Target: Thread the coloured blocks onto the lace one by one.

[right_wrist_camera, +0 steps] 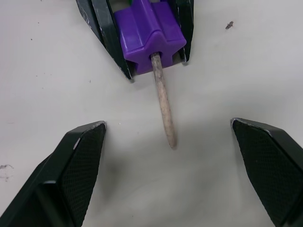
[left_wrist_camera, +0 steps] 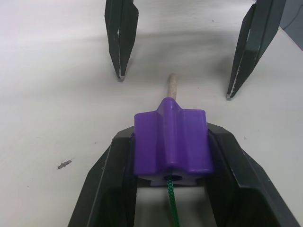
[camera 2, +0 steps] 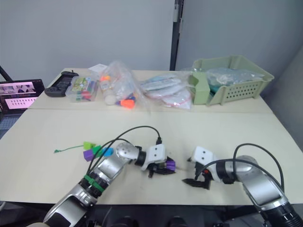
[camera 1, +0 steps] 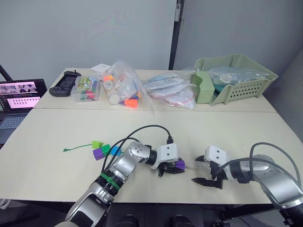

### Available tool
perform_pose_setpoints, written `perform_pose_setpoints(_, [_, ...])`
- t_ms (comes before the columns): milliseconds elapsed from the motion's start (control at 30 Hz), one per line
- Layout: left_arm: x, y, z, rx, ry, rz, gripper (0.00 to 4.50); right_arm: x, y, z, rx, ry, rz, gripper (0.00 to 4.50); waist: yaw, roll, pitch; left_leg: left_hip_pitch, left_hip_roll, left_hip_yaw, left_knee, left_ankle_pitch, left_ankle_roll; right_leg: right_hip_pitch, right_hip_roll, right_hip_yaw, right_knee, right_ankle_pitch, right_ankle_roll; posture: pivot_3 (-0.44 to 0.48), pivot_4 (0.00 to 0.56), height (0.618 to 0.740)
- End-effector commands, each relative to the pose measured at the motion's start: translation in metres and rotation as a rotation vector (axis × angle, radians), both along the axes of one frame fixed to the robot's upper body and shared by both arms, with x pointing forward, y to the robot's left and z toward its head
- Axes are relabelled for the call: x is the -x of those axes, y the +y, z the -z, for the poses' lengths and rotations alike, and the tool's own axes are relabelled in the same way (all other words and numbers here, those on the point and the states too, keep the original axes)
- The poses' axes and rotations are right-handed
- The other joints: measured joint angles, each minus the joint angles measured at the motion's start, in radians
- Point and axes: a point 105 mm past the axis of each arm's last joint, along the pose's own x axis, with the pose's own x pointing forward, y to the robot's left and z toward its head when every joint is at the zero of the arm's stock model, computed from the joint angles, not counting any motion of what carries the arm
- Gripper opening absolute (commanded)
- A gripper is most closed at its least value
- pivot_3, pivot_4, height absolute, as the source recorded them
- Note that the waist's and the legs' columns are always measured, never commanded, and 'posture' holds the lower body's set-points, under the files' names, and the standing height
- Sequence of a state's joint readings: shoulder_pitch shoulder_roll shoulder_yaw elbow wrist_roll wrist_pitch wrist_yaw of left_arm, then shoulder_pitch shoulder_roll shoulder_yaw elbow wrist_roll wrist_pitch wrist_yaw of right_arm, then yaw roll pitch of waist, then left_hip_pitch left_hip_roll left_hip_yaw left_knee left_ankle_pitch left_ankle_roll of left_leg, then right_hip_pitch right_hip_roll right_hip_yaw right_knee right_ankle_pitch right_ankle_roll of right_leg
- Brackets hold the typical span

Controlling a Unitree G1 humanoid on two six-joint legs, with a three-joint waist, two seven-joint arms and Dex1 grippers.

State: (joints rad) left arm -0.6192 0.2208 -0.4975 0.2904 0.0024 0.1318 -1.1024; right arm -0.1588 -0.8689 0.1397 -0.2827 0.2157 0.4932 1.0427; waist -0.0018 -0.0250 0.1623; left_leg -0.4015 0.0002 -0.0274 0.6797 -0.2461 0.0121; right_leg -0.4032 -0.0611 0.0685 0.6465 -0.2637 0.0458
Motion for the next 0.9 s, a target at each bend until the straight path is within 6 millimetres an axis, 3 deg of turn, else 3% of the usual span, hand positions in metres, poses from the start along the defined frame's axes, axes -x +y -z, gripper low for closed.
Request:
perform_pose_setpoints(33, [0.004, -0.003, -0.007, 0.016, -0.025, 0.03, 1.39, -0.001, 0.002, 0.005, 0.005, -0.003, -0.001, 3.7, -0.002, 0.0, 0.0, 0.0, 0.0, 0.0, 0.0, 0.0, 0.0, 0.0, 0.0, 0.0, 0.0, 0.0, 0.0, 0.0, 0.15, 0.74])
perform_pose_setpoints(400, [0.005, 0.004, -0.007, 0.007, -0.023, 0.037, 1.39, -0.004, 0.0, 0.012, 0.018, -0.002, 0.018, 0.01, -0.01, 0.0, 0.0, 0.004, 0.0, 0.0, 0.0, 0.0, 0.0, 0.004, 0.0, 0.0, 0.001, 0.0, 0.0, 0.0, 0.15, 0.74])
perform_pose_setpoints(633, [-0.007, 0.027, -0.008, -0.03, -0.034, -0.011, 1.39, -0.003, 0.006, 0.009, -0.002, -0.005, 0.005, 0.0, -0.01, 0.0, 0.0, 0.008, 0.0, 0.0, 0.0, 0.0, 0.0, 0.009, 0.0, 0.0, 0.0, 0.0, 0.0, 0.0, 0.15, 0.74])
perform_pose_setpoints(900, [-0.031, 0.144, -0.004, -0.216, -0.028, -0.153, 1.39, 0.003, 0.02, -0.009, -0.003, -0.029, -0.073, 0.0, -0.018, 0.0, 0.0, 0.012, 0.002, 0.0, -0.002, 0.0, 0.0, 0.01, 0.001, 0.0, 0.0, 0.0, 0.0, 0.0, 0.15, 0.74])
